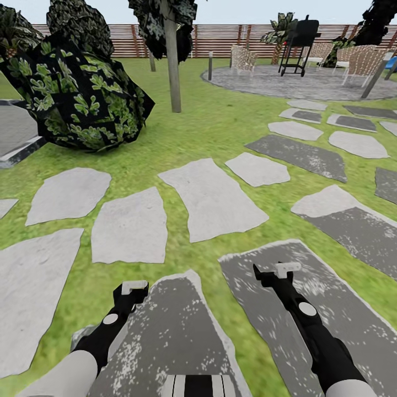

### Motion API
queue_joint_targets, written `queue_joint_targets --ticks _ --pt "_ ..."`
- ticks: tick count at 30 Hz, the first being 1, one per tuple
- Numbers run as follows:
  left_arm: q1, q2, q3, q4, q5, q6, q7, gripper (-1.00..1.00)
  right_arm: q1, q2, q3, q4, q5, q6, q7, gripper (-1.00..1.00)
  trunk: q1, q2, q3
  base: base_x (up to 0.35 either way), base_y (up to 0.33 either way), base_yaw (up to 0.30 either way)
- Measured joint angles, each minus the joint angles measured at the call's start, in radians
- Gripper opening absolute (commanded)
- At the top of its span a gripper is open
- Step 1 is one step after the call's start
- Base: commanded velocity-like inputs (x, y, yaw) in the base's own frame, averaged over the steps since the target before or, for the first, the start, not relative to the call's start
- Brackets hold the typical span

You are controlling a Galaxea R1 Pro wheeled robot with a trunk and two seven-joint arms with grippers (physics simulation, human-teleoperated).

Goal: In the garden, pick up the pesticide atomizer on the floor and spray pesticide onto both trees until each tree trunk is fully covered.

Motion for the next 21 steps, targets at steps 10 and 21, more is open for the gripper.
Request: queue_joint_targets --ticks 10,21 --pt "0.0 0.009 0.0 -0.001 -0.001 -0.001 0.0 1.0 0.0 0.0 0.0 0.0 0.0 0.0 0.0 1.0 0.0 0.0 0.0 0.0 -0.002 0.001" --pt "0.0 0.008 0.0 -0.001 -0.001 -0.002 -0.001 1.0 0.0 0.0 -0.001 0.0 0.0 0.0 0.0 1.0 0.0 0.0 0.0 -0.101 0.143 0.0"
